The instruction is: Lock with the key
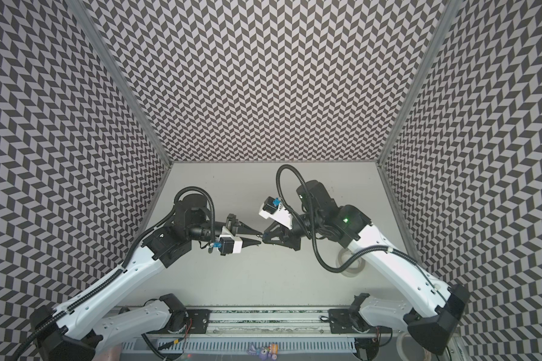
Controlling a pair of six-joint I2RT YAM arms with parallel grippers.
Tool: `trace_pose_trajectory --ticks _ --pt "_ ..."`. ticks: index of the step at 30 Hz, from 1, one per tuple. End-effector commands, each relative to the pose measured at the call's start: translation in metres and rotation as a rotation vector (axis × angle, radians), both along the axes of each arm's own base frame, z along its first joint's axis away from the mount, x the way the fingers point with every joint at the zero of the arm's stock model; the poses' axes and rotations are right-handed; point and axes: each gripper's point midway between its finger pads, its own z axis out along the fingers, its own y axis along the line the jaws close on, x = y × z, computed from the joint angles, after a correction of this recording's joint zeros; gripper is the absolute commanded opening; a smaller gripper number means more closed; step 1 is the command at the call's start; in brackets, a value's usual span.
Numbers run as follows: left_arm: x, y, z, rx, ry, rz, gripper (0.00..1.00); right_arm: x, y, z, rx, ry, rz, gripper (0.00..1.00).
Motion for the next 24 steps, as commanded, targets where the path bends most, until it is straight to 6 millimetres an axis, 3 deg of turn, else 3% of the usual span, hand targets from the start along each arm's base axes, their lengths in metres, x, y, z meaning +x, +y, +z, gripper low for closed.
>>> trace_pose_trajectory --ticks 1,11,16,17,19,22,24 --pt "-0.008 0.0 0.008 -0.004 -0.01 -0.033 0.21 0.002 0.006 0.015 0.044 -0.041 0.013 0.0" --pt "-0.008 0.002 0.008 -0.009 -0.019 -0.014 0.01 0.003 0.004 0.026 0.065 -0.074 0.003 0.0" --pt "-0.007 0.002 0.018 -0.042 -0.003 0.004 0.0 0.003 0.004 0.034 0.087 -0.096 -0.001 0.0" --pt "-0.008 0.003 0.023 -0.059 0.011 0.011 0.0 0.003 0.003 0.036 0.092 -0.102 -0.003 0.04" --pt "-0.006 0.004 0.037 -0.117 0.049 0.047 0.0 0.004 0.001 0.044 0.116 -0.136 -0.021 0.26" --pt "0.002 0.008 0.057 -0.191 0.145 0.131 0.0 0.009 -0.005 0.067 0.203 -0.25 -0.083 0.5" --pt "0.009 0.013 0.067 -0.237 0.231 0.195 0.0 0.013 -0.016 0.089 0.306 -0.349 -0.168 0.54"
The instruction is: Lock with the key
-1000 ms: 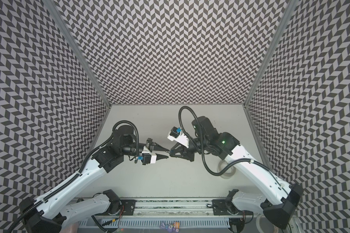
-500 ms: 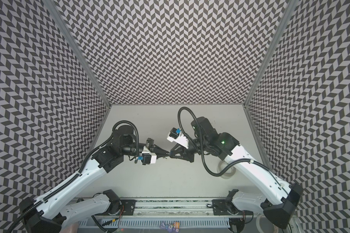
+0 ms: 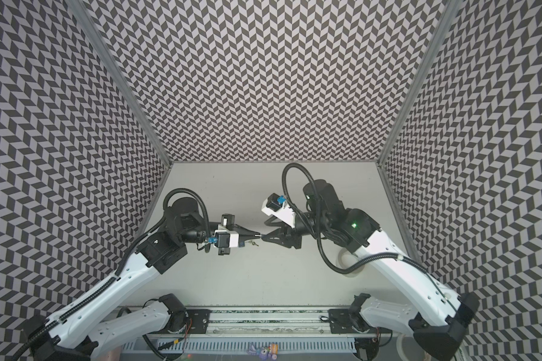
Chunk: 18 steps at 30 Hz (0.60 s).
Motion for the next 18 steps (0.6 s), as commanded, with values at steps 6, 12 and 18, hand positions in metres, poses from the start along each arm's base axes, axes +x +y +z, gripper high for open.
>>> trace_pose_trajectory --ticks 6,12,18 --pt "-0.001 0.021 0.051 -0.289 0.299 0.1 0.0 -0.007 -0.037 0.088 0.519 -0.371 -0.177 0.62" --pt "-0.011 0.032 0.047 -0.343 0.402 0.08 0.0 -0.027 -0.019 0.077 0.551 -0.278 0.005 0.63" --pt "-0.009 0.033 0.037 -0.334 0.442 0.066 0.0 -0.026 0.007 0.047 0.454 -0.14 0.127 0.71"
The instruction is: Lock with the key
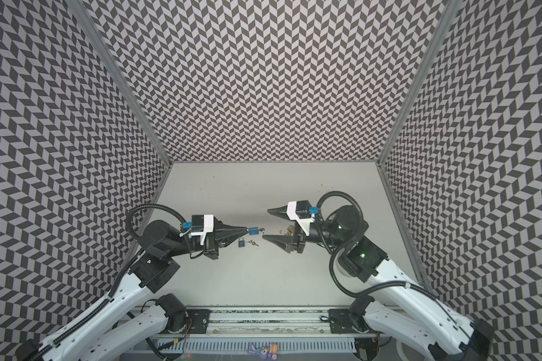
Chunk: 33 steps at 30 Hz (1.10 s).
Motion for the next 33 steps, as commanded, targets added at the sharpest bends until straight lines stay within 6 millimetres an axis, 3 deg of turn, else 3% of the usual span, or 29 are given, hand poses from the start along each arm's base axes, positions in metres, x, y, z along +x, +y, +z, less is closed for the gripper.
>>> trace_pose_trajectory --ticks 1,5,23,33 --pt "-0.004 0.003 0.011 -0.041 0.002 -0.027 0.0 -0.007 0.01 0.0 -0.015 0.019 0.094 0.7" --pt "-0.003 0.002 0.009 -0.026 -0.012 -0.03 0.0 0.001 0.017 -0.012 -0.055 0.06 0.089 0.66" --pt "0.001 0.001 0.005 -0.006 -0.027 -0.02 0.0 0.0 0.025 -0.014 -0.066 0.112 0.137 0.39" --pt "0.002 -0.001 0.002 0.003 -0.023 -0.021 0.0 -0.003 0.027 -0.011 -0.051 0.12 0.167 0.38"
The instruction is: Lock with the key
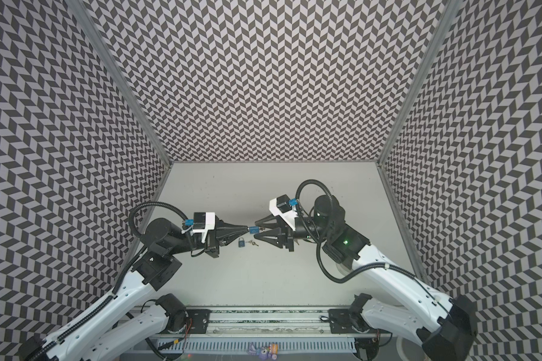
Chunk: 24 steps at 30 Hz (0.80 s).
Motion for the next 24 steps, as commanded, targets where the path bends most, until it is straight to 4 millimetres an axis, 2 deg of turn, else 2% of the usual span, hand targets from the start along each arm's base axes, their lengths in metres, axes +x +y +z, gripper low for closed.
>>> trace_pose_trajectory --ticks 1,7,14,20,22,24 --pt "-0.002 0.001 0.008 -0.008 -0.033 -0.01 0.0 -0.007 0.002 0.02 0.054 -0.044 0.034 0.38" --pt "-0.002 0.0 0.008 -0.008 -0.03 -0.012 0.0 -0.01 0.001 0.022 0.062 -0.035 0.051 0.35" --pt "-0.001 0.001 0.012 -0.017 -0.037 -0.007 0.0 -0.01 0.002 0.017 0.048 -0.024 0.053 0.21" --pt "-0.002 0.002 0.013 -0.017 -0.047 -0.003 0.0 -0.011 -0.001 0.024 0.071 -0.037 0.039 0.0" --pt "-0.002 0.003 0.014 -0.018 -0.052 0.003 0.0 -0.011 -0.004 0.028 0.083 -0.041 0.019 0.0" --pt "-0.002 0.005 0.016 -0.024 -0.054 0.011 0.24 -0.013 -0.009 0.034 0.101 -0.052 -0.002 0.0"
